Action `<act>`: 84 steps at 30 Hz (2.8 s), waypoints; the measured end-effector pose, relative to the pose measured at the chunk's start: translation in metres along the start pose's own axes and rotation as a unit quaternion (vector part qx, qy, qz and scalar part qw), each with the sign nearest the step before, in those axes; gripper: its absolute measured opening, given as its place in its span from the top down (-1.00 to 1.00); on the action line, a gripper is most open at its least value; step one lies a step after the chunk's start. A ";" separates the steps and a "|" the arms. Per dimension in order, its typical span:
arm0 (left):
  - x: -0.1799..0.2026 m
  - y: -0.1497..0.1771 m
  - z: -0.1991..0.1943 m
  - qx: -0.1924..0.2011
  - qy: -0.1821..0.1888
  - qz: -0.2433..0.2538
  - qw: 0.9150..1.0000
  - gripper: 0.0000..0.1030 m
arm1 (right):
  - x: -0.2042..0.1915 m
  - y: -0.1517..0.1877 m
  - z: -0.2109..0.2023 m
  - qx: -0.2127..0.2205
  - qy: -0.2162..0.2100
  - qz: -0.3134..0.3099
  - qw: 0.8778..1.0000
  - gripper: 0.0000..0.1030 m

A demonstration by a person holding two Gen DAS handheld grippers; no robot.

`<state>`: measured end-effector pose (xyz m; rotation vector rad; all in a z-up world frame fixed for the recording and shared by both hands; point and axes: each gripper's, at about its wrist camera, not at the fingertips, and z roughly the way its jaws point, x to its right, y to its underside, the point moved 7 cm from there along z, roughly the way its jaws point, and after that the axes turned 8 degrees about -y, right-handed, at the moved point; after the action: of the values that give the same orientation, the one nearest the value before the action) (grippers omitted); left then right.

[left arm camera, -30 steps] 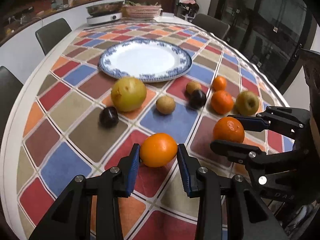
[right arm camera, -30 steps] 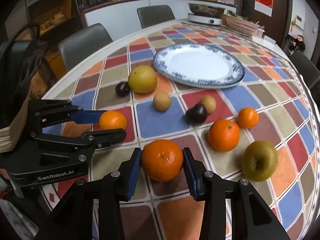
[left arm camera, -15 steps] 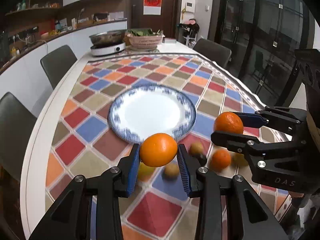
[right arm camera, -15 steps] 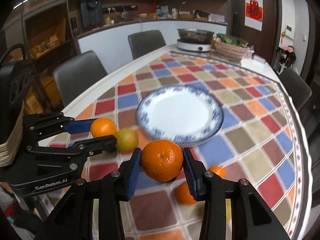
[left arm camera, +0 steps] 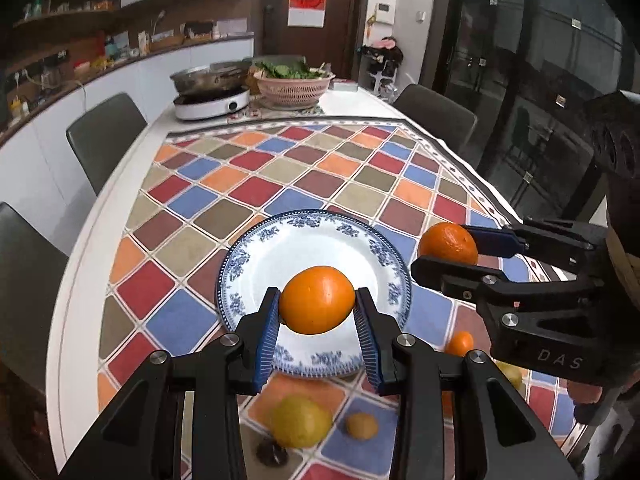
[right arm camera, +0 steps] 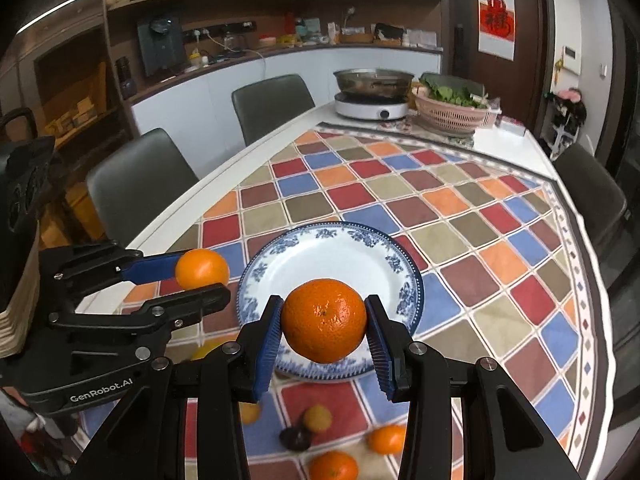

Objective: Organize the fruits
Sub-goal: 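Lower the left tool's tangerine onto the plate while the right tool places its tangerine, then move both tools back toward the loose fruits beside the plate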

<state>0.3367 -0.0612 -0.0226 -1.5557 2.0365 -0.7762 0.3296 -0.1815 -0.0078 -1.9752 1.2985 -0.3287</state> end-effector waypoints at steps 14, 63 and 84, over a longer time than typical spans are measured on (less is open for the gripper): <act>-0.023 -0.001 0.103 -0.090 0.001 -0.014 0.996 0.29 | 0.037 -0.005 0.082 -0.076 0.013 0.026 0.997 0.19; -0.009 0.020 -0.053 0.006 -0.052 0.002 0.999 -0.20 | -0.019 0.007 -0.029 0.019 0.019 -0.005 1.000 0.04; -0.020 0.112 -0.076 -0.019 -0.059 -0.018 0.998 -0.27 | -0.080 0.081 -0.029 -0.016 -0.014 -0.038 0.999 0.04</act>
<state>0.2121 -0.0068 -0.0422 -1.6240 1.9544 -0.6453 0.2212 -0.1417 -0.0295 -2.0527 1.2214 -0.3172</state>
